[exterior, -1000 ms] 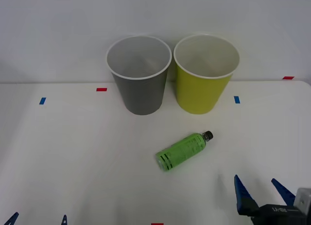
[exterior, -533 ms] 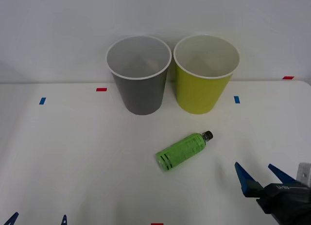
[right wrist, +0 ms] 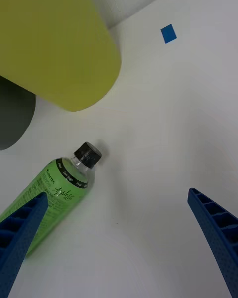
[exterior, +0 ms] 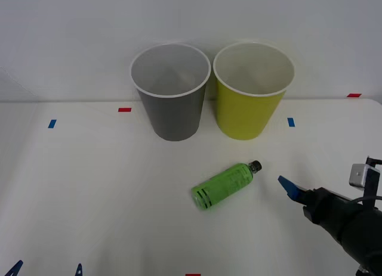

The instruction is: Put cans in the gray bin and PET bottles in the light green bin.

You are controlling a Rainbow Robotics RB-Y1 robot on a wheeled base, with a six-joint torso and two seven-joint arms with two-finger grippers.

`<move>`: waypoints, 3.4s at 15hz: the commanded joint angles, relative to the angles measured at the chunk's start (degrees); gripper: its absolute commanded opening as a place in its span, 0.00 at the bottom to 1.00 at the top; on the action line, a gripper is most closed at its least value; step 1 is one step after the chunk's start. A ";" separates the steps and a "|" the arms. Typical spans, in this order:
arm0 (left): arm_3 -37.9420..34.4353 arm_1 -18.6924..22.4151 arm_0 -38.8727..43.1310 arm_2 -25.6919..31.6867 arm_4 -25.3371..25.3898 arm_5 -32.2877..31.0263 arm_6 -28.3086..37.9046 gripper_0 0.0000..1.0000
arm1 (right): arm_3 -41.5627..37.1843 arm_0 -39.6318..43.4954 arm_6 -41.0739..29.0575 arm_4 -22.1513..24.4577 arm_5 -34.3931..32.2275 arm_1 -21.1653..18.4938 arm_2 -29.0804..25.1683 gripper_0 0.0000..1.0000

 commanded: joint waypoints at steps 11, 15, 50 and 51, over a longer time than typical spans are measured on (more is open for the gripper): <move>0.00 0.00 0.00 0.00 0.00 0.00 0.00 1.00 | 2.21 -32.23 -38.00 -3.56 45.48 -0.54 7.04 0.97; 0.00 0.00 0.00 0.00 0.00 0.00 0.00 1.00 | 9.06 -40.76 -38.79 -8.74 54.98 -0.89 7.92 0.97; 0.00 0.00 0.00 0.00 0.00 0.00 0.00 1.00 | 36.75 -57.28 -58.65 -15.42 46.27 2.27 19.87 0.97; 0.00 0.00 0.00 0.00 0.00 0.00 0.00 1.00 | 36.66 -57.02 -58.48 -15.07 46.19 2.45 20.13 0.96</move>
